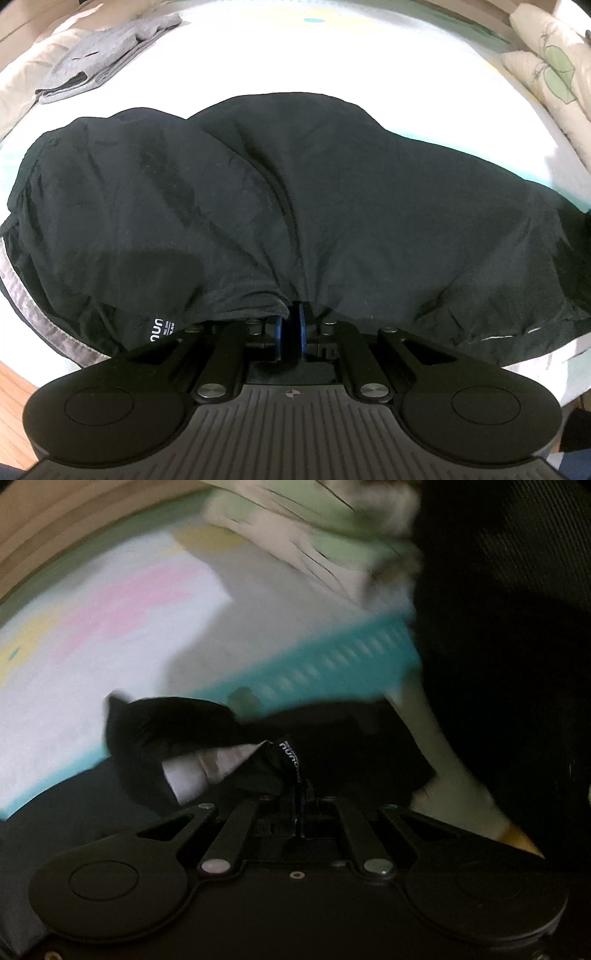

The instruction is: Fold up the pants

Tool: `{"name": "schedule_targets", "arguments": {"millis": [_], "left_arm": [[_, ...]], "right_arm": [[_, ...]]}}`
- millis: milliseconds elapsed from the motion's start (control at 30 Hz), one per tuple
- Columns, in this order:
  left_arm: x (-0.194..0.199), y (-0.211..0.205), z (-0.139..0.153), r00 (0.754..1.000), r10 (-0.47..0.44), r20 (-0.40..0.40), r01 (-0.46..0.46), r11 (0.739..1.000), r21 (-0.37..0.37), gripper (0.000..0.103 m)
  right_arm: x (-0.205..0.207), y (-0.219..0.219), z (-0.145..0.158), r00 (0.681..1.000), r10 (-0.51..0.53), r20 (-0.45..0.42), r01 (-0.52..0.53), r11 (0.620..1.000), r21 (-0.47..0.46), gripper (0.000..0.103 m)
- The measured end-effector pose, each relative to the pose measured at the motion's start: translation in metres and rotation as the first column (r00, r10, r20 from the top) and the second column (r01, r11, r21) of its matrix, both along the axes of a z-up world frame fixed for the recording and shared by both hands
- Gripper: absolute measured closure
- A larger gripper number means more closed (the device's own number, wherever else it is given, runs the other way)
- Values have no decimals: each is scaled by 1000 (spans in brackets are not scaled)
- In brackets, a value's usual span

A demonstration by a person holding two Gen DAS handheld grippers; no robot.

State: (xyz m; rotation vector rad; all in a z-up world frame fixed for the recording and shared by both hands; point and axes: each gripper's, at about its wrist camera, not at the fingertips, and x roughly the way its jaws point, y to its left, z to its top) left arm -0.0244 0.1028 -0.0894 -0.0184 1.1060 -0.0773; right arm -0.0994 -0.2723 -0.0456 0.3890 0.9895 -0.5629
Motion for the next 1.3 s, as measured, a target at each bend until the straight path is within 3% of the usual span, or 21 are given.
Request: {"name": "schedule_targets", "arguments": {"millis": [167,200,233,300,400,500,600,700,800,933,1100,1300], "left_arm": [[-1,-1,2,1000,-5,0,5,1000,0,94],[-1,-1,2,1000,-9,2,9,1000,8,94],[-1,-2,1,1000,-12,4,12,1000,14,94],[-2,-3,1,1000,-16,6,16,1000,17,94],[-2,-4,3,1000,-11,3,11,1000,5,94],[-4,0,5,1000,-7,-2,7,1000,-12,95],[-10,5,8,1000,-3,-4,3,1000,-29,95],[-16,10,9,1000,1,-7,-2,999,-38,95],[-20,12,9,1000,-2,-14,2,1000,-30,95],[-16,9,6,1000,-9,-27,9,1000,-22,95],[-7,3,3,1000,-9,-17,9,1000,-6,95],[-8,-14,-1,999,-45,16,44,997,56,94]], "right_arm": [[-10,-33,-19,993,-116,-33,120,982,147,93],[-10,-36,-21,992,-119,-30,122,980,157,82],[-9,-36,-20,994,-109,-26,112,981,157,80],[-9,-35,-13,995,-101,-14,102,988,120,52],[-10,-27,-1,998,-59,-7,59,998,20,36],[-11,-23,2,998,-34,-54,31,998,-55,37],[-11,-13,8,1000,11,-24,-14,995,-99,38],[-4,-10,0,991,28,-130,-49,986,-161,38],[-2,-22,-22,977,9,-213,-25,997,-72,41],[-3,-30,-35,966,18,-257,-27,999,-32,41],[-10,-40,-24,982,19,-189,-16,1000,20,39],[-17,-49,-25,980,-11,-200,17,999,29,40]]}}
